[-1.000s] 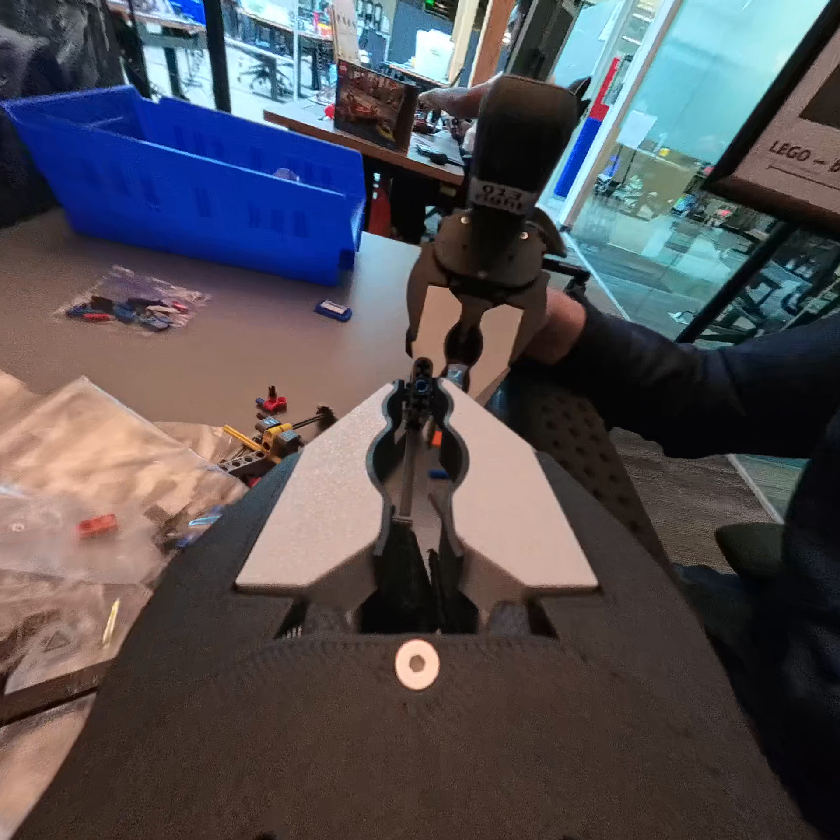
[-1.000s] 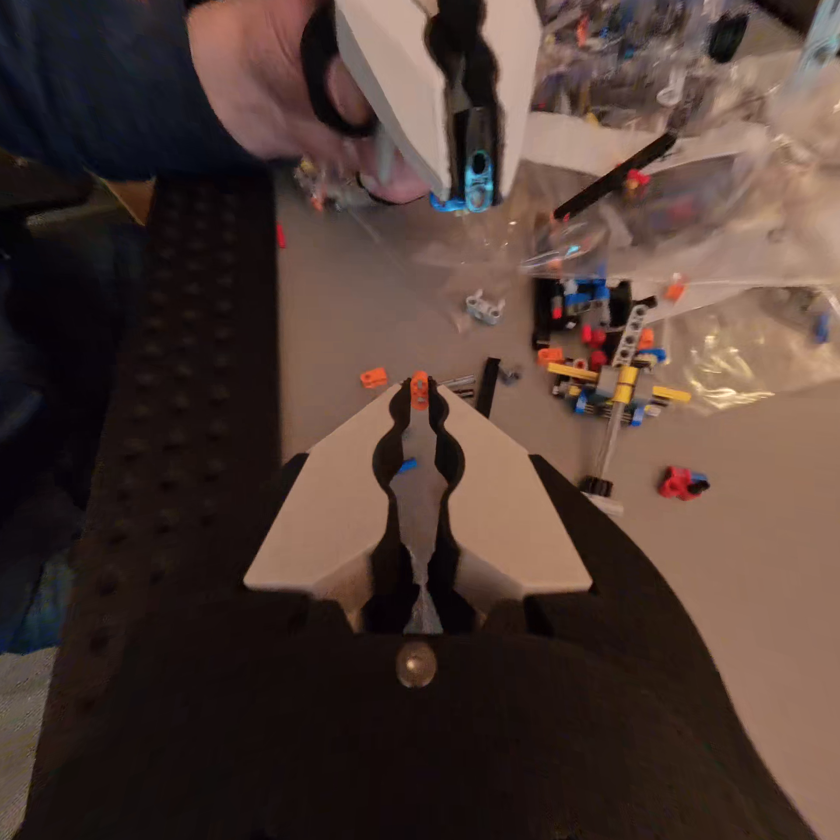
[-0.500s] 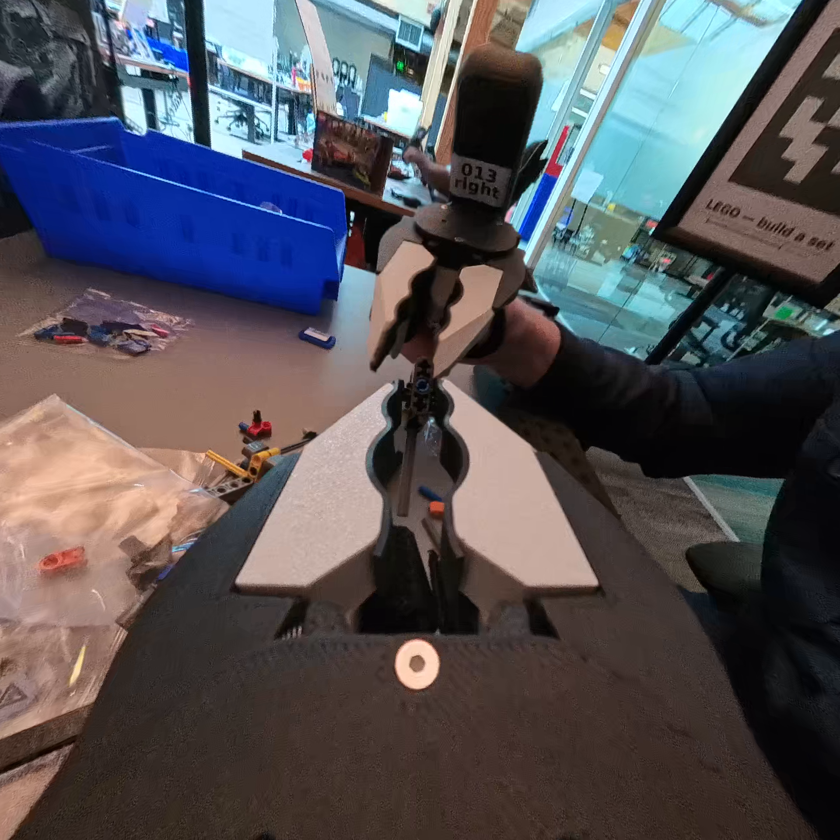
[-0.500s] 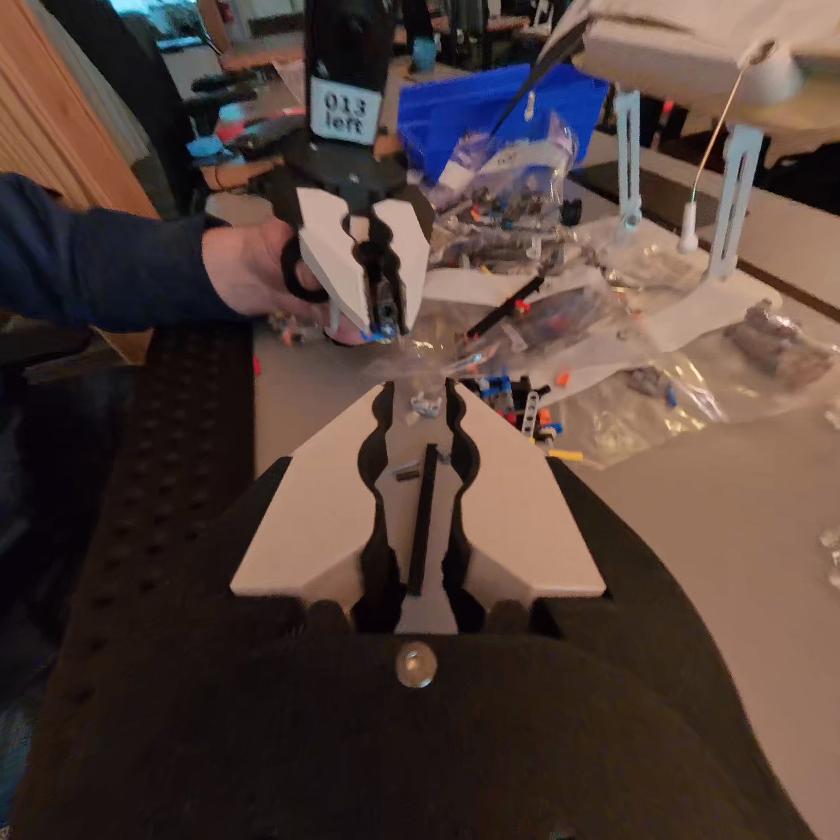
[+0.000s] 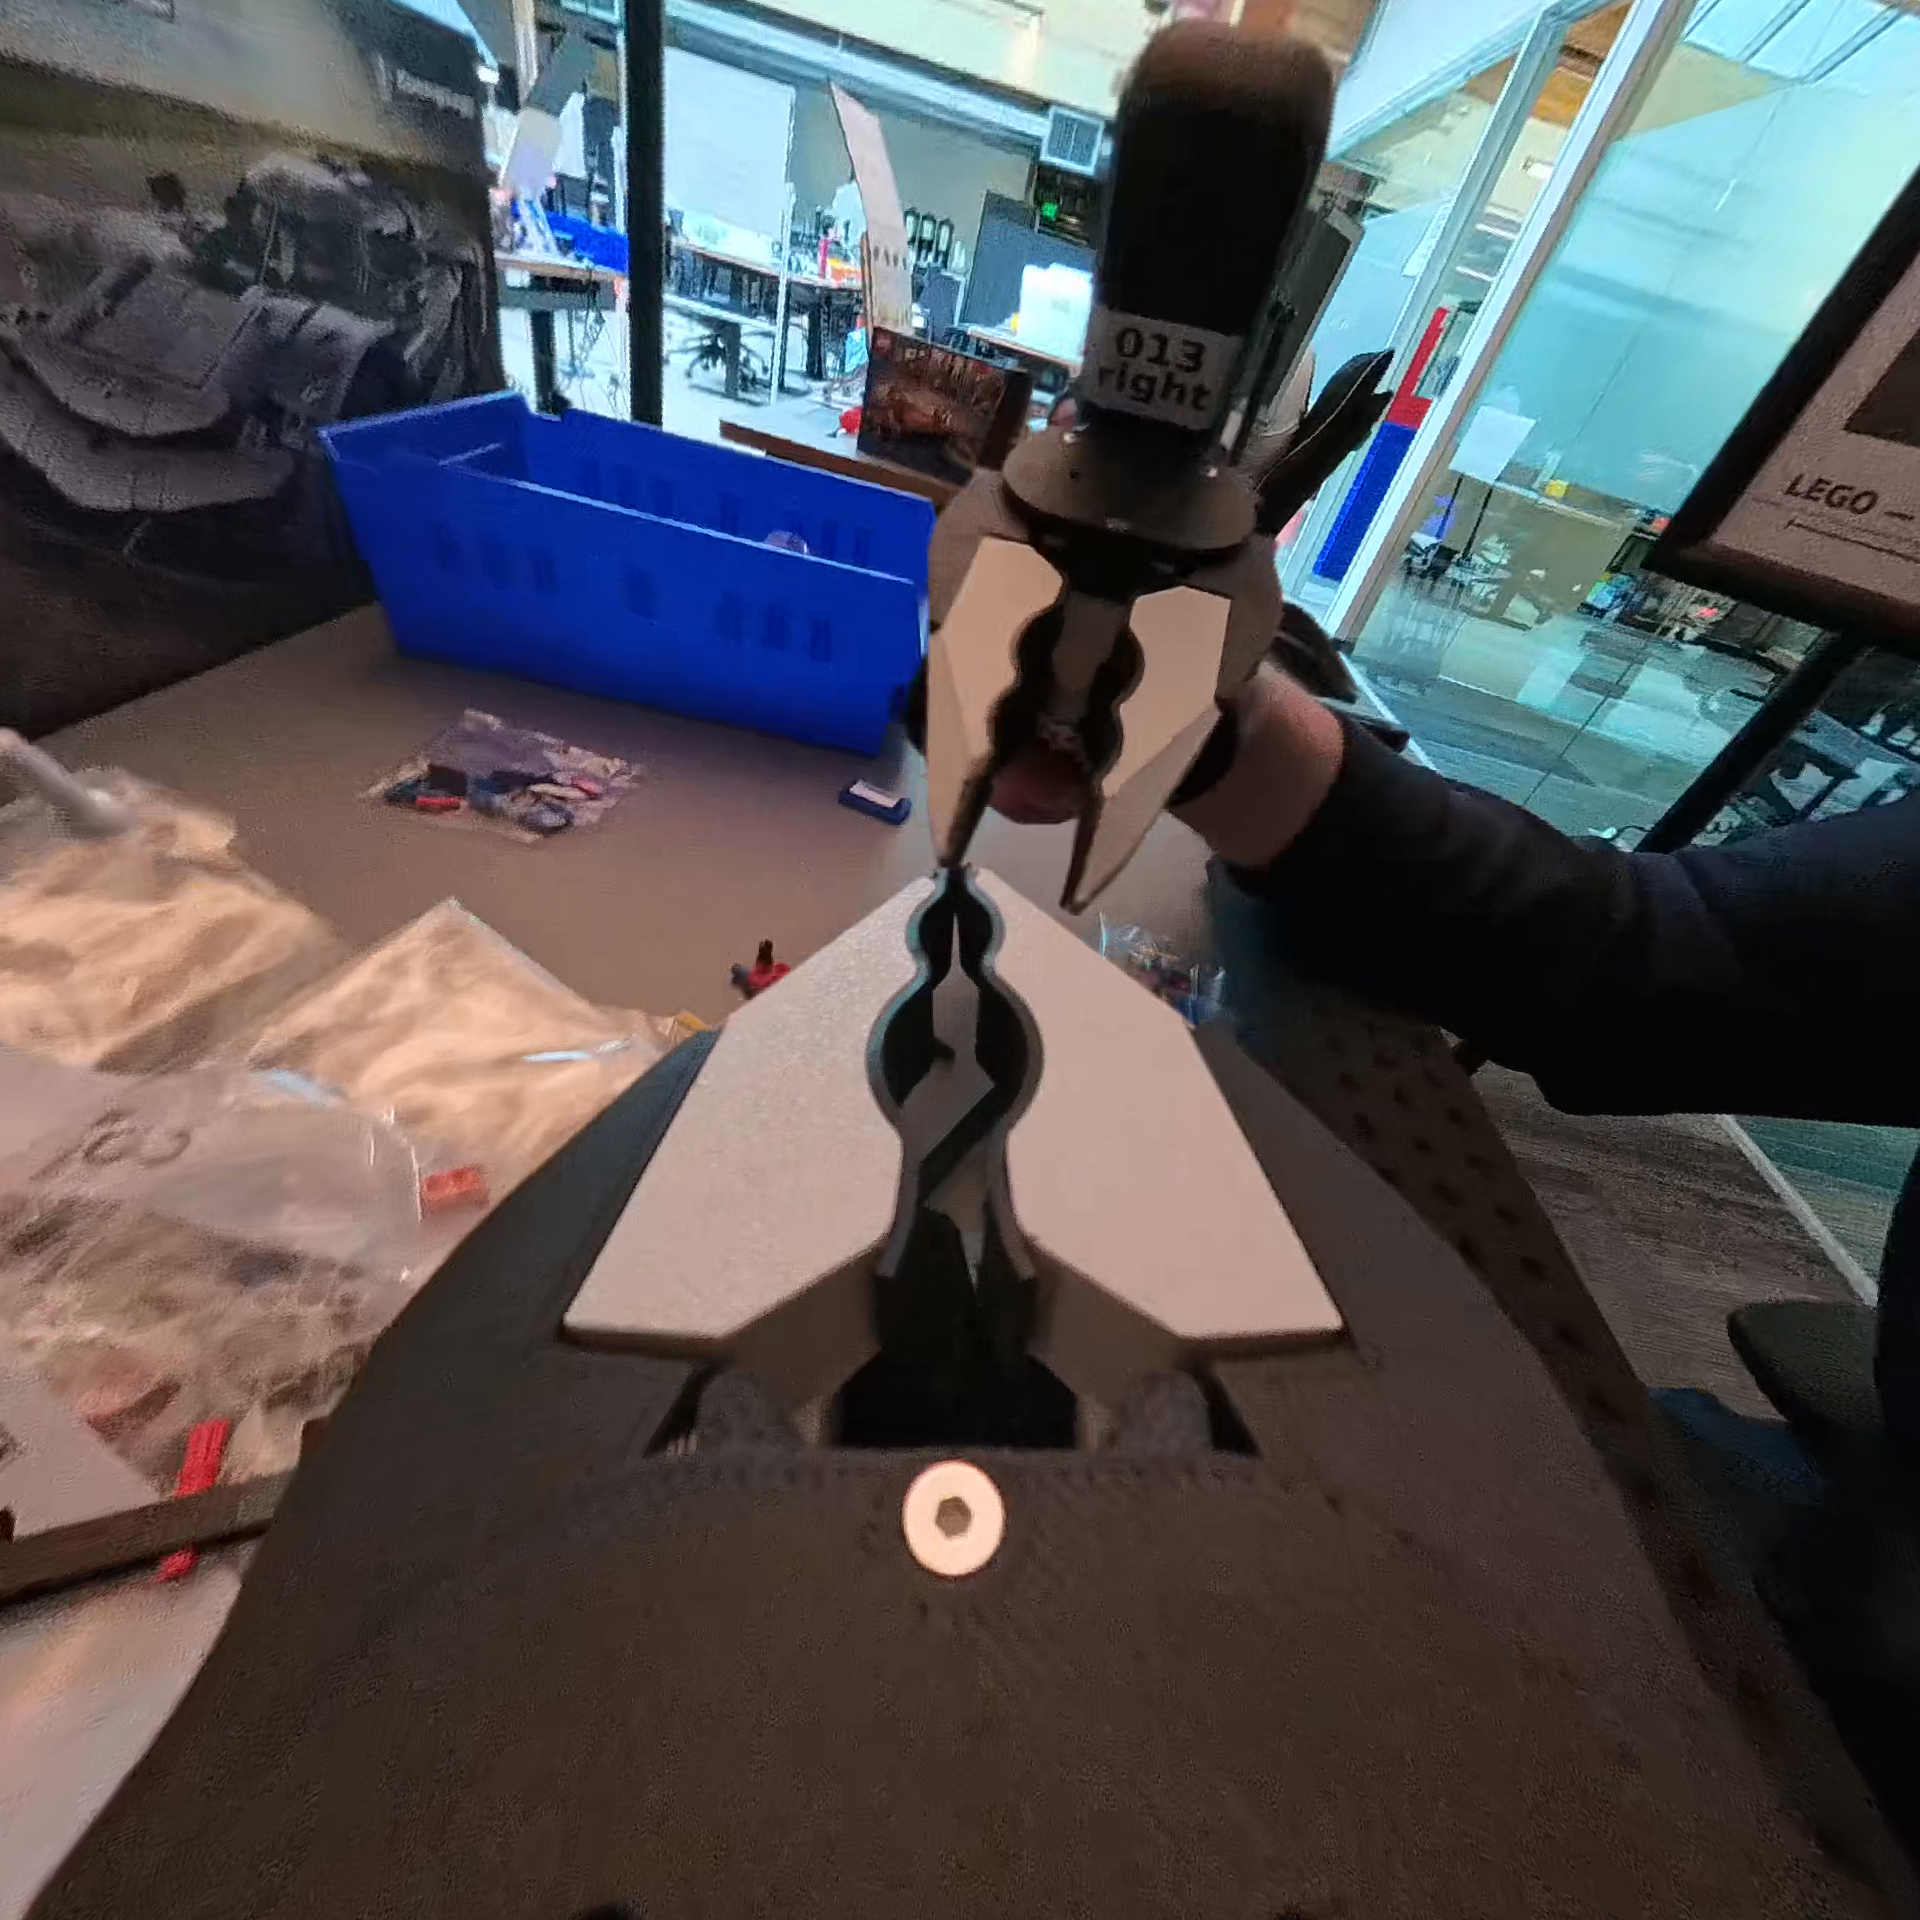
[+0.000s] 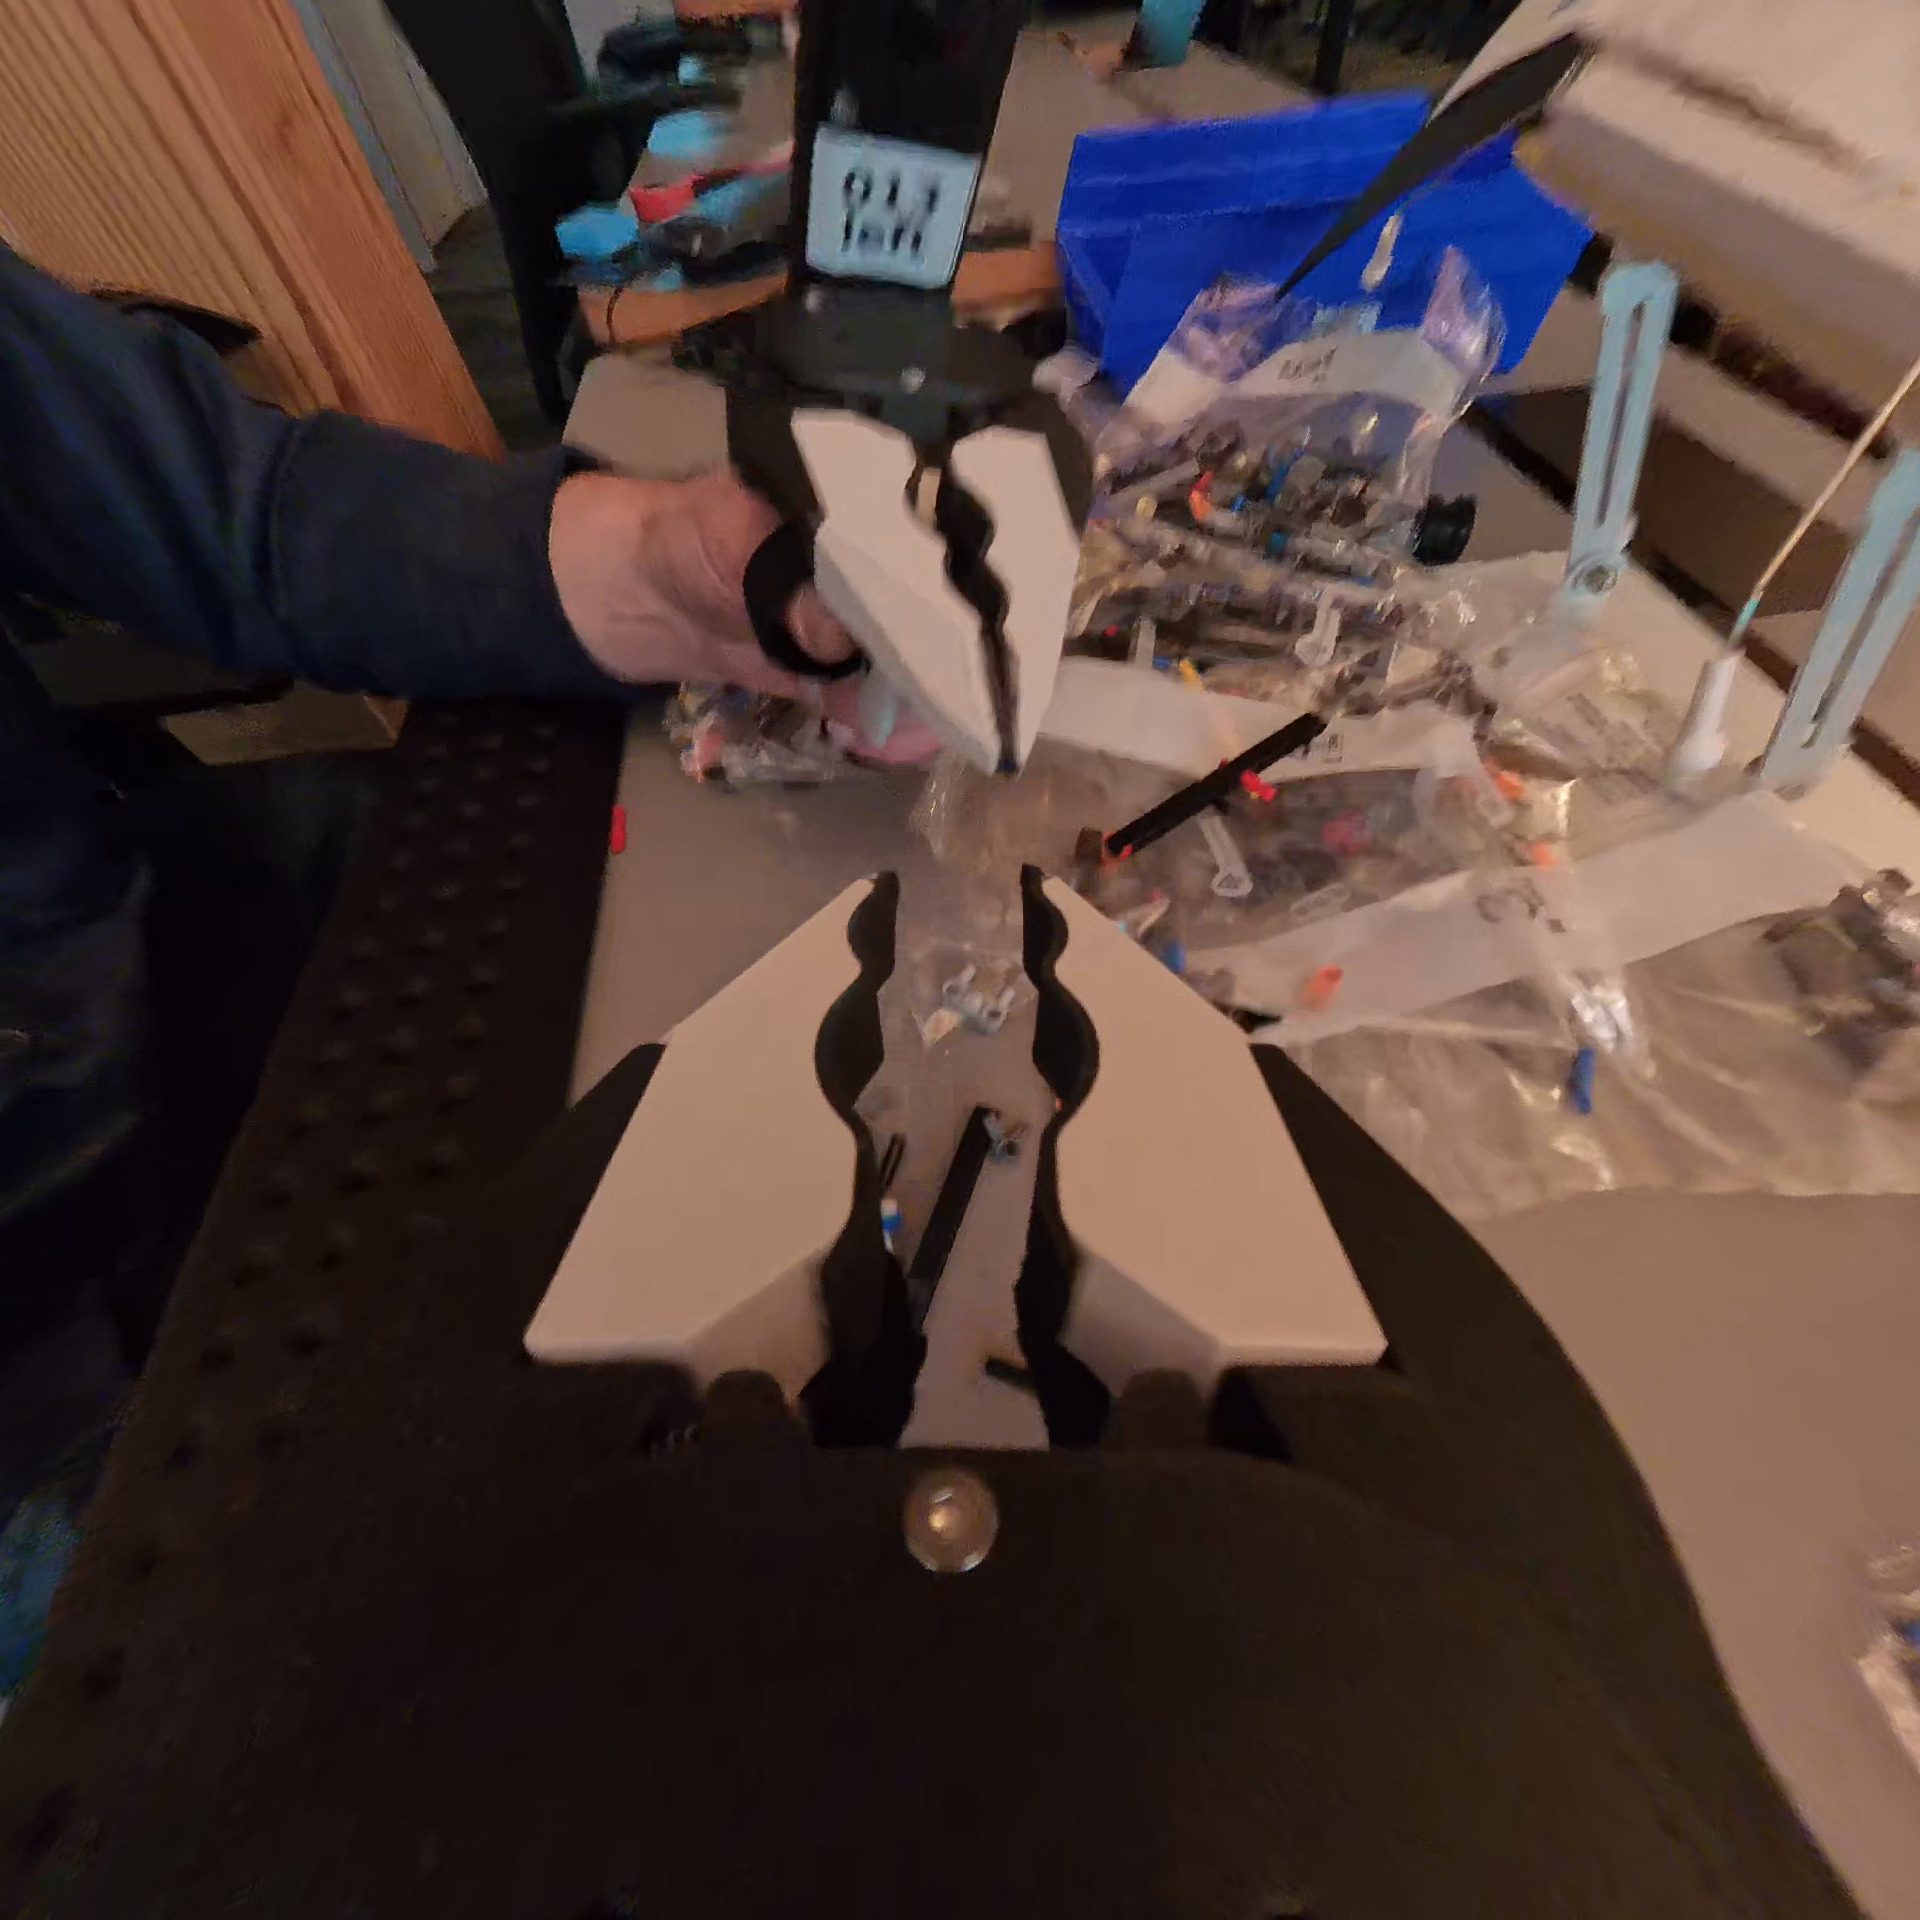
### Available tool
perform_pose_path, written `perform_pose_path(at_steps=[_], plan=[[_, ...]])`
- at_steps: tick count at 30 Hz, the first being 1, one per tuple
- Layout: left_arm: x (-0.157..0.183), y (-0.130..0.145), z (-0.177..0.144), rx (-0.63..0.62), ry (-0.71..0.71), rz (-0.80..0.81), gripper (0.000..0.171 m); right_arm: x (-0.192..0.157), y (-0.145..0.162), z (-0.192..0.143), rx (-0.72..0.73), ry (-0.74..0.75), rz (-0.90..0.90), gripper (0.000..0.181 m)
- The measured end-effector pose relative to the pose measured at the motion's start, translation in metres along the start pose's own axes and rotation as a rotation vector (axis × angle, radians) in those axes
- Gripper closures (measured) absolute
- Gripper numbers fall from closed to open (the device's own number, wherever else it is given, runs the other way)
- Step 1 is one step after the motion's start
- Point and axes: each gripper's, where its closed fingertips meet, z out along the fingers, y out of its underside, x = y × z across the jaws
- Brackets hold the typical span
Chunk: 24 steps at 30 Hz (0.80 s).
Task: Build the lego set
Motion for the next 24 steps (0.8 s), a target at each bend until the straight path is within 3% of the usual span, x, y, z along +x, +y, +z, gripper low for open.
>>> perform_pose_path(at_steps=[3, 8, 15, 20, 24], plan=[[-0.002, 0.013, -0.002, -0.098, 0.001, -0.01, 0.162, 0.003, 0.029, -0.005, -0.134, 0.027, -0.032, 0.162], [-0.001, 0.034, 0.0, -0.25, -0.04, 0.109, 0.154, -0.02, 0.071, -0.015, -0.316, -0.097, -0.007, 0.156], [0.016, 0.076, 0.014, -0.451, 0.048, 0.127, 0.149, -0.039, 0.12, 0.011, -0.582, -0.174, -0.04, 0.153], [0.02, 0.089, 0.017, -0.508, 0.068, 0.153, 0.147, -0.043, 0.121, 0.02, -0.585, -0.191, -0.065, 0.159], [0.024, 0.094, 0.016, -0.541, 0.084, 0.174, 0.141, -0.036, 0.099, 0.018, -0.483, -0.133, -0.124, 0.165]])
